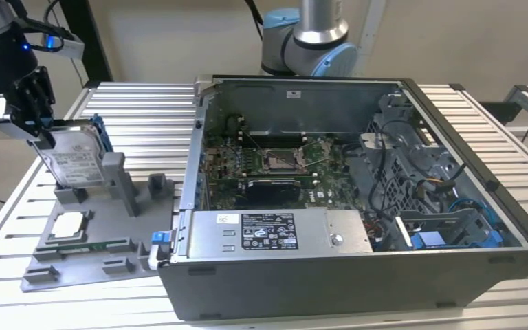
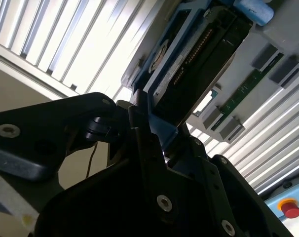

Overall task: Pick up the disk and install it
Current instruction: 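Pick up the disk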

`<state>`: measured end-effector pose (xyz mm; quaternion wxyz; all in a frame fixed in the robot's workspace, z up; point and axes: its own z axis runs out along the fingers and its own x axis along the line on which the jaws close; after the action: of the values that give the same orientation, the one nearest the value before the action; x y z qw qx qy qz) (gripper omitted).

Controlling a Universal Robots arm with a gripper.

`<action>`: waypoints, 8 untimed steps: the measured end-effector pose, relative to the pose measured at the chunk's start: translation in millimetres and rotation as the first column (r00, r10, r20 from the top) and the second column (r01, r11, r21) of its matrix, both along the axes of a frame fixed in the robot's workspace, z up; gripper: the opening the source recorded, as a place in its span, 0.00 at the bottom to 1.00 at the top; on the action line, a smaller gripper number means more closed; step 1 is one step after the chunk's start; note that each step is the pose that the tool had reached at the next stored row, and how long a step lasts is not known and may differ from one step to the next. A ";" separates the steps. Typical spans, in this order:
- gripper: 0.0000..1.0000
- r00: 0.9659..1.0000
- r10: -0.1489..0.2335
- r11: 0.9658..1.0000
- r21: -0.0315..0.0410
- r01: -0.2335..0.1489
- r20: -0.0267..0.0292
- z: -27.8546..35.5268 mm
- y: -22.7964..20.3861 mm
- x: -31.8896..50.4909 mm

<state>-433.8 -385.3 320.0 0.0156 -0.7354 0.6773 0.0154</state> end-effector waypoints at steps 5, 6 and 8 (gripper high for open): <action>0.00 1.000 0.000 1.000 0.001 0.000 0.000 0.1 0.0 0.0; 0.00 1.000 0.000 1.000 0.001 0.000 0.000 0.2 0.0 0.0; 0.00 1.000 0.000 1.000 0.001 0.000 0.000 0.1 0.0 0.0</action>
<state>-433.8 -385.4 320.1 0.0160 -0.7354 0.6773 0.0160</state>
